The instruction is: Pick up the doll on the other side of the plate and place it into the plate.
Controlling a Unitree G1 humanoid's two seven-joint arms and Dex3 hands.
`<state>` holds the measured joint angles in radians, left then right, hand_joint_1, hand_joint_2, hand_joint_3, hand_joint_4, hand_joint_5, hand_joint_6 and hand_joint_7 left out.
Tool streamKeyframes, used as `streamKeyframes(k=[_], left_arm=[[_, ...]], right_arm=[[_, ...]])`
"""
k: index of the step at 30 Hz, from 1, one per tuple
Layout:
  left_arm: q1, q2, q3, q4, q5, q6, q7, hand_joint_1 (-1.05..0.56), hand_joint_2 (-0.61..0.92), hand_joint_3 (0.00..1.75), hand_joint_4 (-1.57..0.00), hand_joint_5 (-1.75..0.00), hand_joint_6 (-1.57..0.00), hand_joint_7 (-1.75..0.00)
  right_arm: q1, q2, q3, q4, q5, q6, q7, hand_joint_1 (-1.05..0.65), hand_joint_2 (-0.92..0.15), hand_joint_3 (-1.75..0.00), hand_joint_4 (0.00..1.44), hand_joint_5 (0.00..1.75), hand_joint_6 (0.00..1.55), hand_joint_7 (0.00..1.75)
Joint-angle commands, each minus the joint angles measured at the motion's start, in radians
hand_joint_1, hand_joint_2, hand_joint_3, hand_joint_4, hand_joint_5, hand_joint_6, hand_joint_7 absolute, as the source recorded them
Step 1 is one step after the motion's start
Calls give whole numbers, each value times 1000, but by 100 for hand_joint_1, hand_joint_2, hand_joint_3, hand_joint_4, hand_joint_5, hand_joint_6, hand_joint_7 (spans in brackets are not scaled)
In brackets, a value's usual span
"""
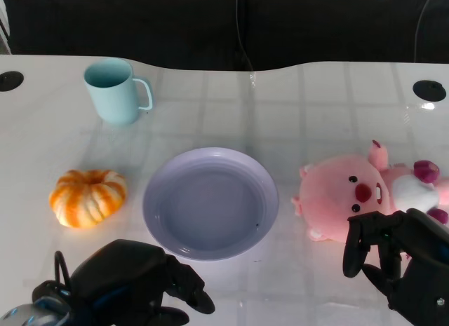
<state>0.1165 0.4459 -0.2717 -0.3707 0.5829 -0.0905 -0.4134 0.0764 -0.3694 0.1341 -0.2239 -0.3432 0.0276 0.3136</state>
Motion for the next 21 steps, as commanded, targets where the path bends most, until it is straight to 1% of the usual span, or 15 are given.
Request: streamKeyframes(k=[1, 6, 16, 21], left_arm=[[-4, 13, 8, -11, -1, 7, -3, -23, 92, 27, -75, -126, -109, -3], [-4, 14, 8, -8, -1, 6, -1, -23, 92, 27, -75, -125, -109, -3], [-4, 14, 8, -6, -2, 3, 0, -23, 92, 27, -76, -125, -109, -3], [-5, 15, 8, 1, -3, -8, 8, -22, 92, 26, -77, -125, -110, -3]], right_arm=[[-9, -14, -4, -2, 7, -10, 0, 2, -42, -124, 80, 169, 81, 130], [-10, -13, -3, 0, 3, -5, 0, 1, -42, -124, 80, 173, 80, 131], [-10, -15, -4, 0, 2, -12, -2, 2, -43, -123, 79, 171, 80, 129], [-13, -18, -2, -4, -3, 0, 5, 0, -43, -123, 79, 171, 80, 130]])
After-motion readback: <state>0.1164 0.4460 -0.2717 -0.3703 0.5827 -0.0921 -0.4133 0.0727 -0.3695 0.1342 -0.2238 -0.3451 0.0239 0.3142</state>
